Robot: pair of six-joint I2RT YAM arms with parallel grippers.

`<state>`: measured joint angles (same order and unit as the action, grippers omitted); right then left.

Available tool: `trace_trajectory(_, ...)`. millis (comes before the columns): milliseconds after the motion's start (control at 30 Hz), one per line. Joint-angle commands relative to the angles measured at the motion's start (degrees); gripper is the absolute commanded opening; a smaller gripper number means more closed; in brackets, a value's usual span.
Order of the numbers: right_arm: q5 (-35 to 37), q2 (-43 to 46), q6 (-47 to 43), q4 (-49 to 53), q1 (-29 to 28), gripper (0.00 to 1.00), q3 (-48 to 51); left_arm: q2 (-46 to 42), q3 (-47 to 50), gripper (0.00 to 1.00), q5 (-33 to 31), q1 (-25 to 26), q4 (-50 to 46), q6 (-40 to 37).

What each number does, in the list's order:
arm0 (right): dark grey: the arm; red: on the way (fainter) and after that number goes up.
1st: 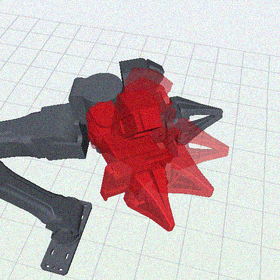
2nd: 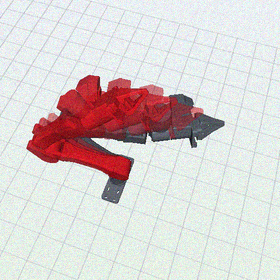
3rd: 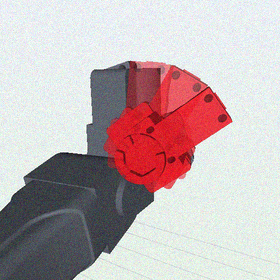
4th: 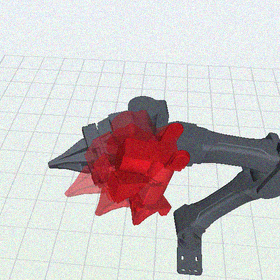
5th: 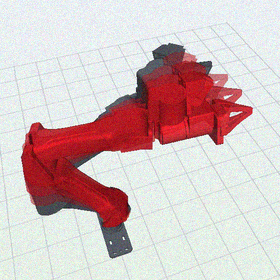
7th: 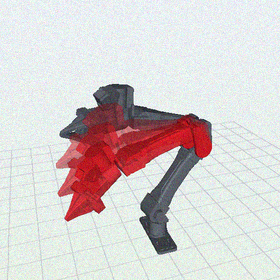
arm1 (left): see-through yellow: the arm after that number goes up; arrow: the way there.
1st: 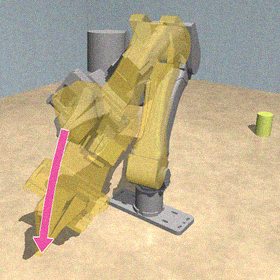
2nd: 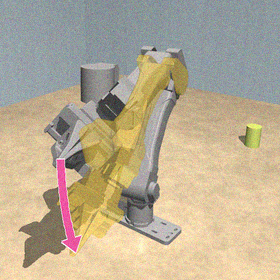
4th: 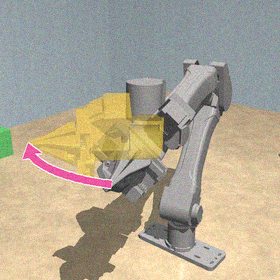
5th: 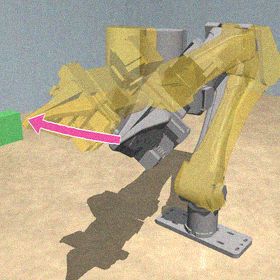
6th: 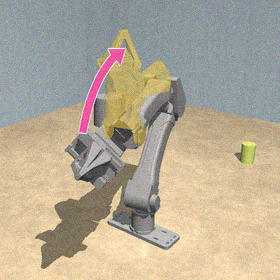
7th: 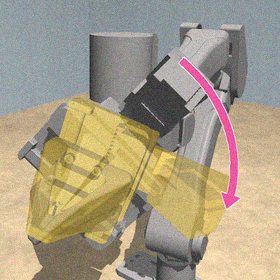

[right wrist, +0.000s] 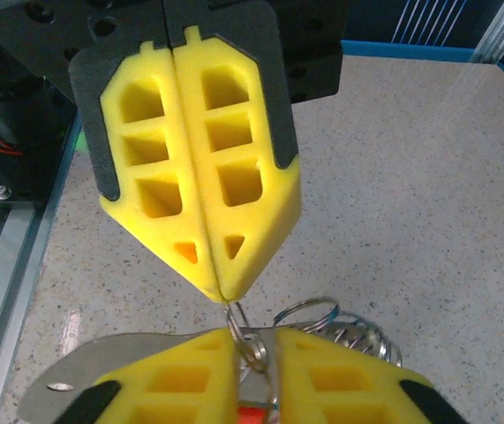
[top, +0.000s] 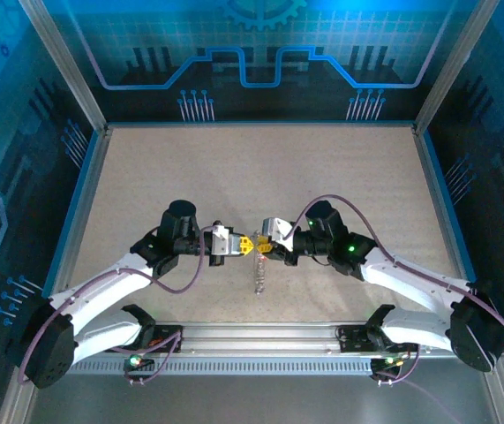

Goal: Put the keys on the keyring

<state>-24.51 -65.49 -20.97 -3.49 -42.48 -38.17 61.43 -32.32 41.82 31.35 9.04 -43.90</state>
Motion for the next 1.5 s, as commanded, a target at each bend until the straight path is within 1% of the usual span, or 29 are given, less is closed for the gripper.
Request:
trace_trajectory(0,-0.2,0.3,0.4,-1.3,-0.5,0.07,-0.2,-0.1,-0.2,0.0,2.9,0.5,0.9,-1.1)
trace_trajectory(67,-0.9,0.7,0.0,-1.0,-0.5,0.0,-0.2,0.0,-0.3,0.0,2.5,0.5,0.7,-1.2)
trace_trajectory(167,-1.0,1.9,-0.4,-1.4,-0.6,0.0,0.3,0.5,-0.5,0.0,1.9,0.5,-0.1,-1.3)
trace_trajectory(200,-1.2,2.2,-0.8,-1.3,-0.7,0.0,0.4,0.8,-0.8,0.06,1.5,0.5,-0.8,-1.5)
trace_trajectory(233,-1.3,2.4,-1.3,-0.7,-0.7,0.0,0.2,1.0,-1.0,0.21,1.1,0.6,-1.2,-1.5)
trace_trajectory(267,-1.0,2.6,-1.7,0.4,-0.9,0.0,-0.3,1.2,-1.1,0.25,0.6,0.7,-1.4,-1.4)
trace_trajectory(333,0.2,3.0,-2.5,2.4,-1.4,0.0,-1.3,1.6,-1.3,0.26,0.7,0.7,-1.4,-1.2)
trace_trajectory(467,1.6,2.7,-3.4,4.4,-2.3,0.0,-2.4,1.9,-2.1,0.25,0.9,1.0,-2.6,-1.1)
trace_trajectory(633,5.7,1.6,-5.1,7.1,-4.6,0.0,-4.1,1.9,-2.1,0.25,0.4,1.2,-2.0,-0.6)
trace_trajectory(733,8.3,1.2,-5.7,8.8,-5.8,0.0,-5.4,1.8,-2.1,0.23,-0.5,1.3,-1.7,-0.5)
trace_trajectory(833,9.3,1.0,-6.4,9.4,-6.7,0.0,-6.0,2.0,-2.4,0.22,-0.5,1.3,-3.0,-1.3)
trace_trajectory(867,9.7,0.8,-6.7,9.8,-6.9,0.0,-6.4,2.2,-2.6,0.2,-0.6,1.4,-3.4,-1.4)
trace_trajectory(900,10.5,0.6,-6.9,10.5,-7.3,0.0,-6.8,2.2,-2.7,0.16,-0.8,1.4,-3.6,-1.5)
trace_trajectory(933,10.9,0.3,-7.1,10.9,-7.6,0.0,-7.2,2.3,-2.8,0.09,-0.9,1.4,-3.9,-1.6)
trace_trajectory(967,11.2,0.1,-7.3,11.1,-7.7,0.0,-7.5,2.3,-3.0,0.06,-0.9,1.5,-4.5,-2.1)
trace_trajectory(1033,11.1,-0.2,-7.6,11.1,-8.1,0.0,-7.7,2.2,-3.4,0.05,-1.3,1.6,-5.7,-2.7)
trace_trajectory(1067,11.1,-0.2,-7.6,11.0,-8.1,0.0,-7.7,2.1,-3.5,0.02,-1.9,1.7,-5.9,-2.9)
trace_trajectory(1100,11.3,-0.2,-7.4,11.0,-8.1,0.0,-7.8,1.9,-3.5,0.0,-2.6,1.6,-5.8,-2.9)
trace_trajectory(1200,10.3,0.5,-6.7,9.6,-7.8,0.0,-7.0,1.6,-3.5,0.0,-3.6,1.9,-6.7,-3.4)
trace_trajectory(1233,9.5,0.8,-6.5,8.8,-7.4,0.01,-6.3,1.3,-3.5,0.0,-3.4,1.8,-6.8,-3.4)
trace_trajectory(1267,8.5,1.4,-6.2,7.8,-6.9,0.17,-5.4,0.9,-3.4,0.0,-3.4,1.8,-6.1,-2.4)
trace_trajectory(1300,7.9,1.9,-5.8,7.2,-6.3,0.23,-4.8,0.6,-3.1,0.0,-3.3,1.8,-4.6,-1.3)
trace_trajectory(1333,7.1,2.6,-5.3,6.6,-5.7,0.26,-4.1,0.3,-2.4,0.0,-2.9,1.8,-2.9,-0.3)
trace_trajectory(1367,6.0,3.1,-4.9,6.2,-5.1,0.27,-3.6,0.1,-1.9,0.0,-1.8,1.7,-1.7,0.0)
trace_trajectory(1467,4.7,4.2,-4.5,5.6,-4.1,0.27,-2.4,-0.1,-1.7,0.0,2.0,1.6,-0.1,1.4)
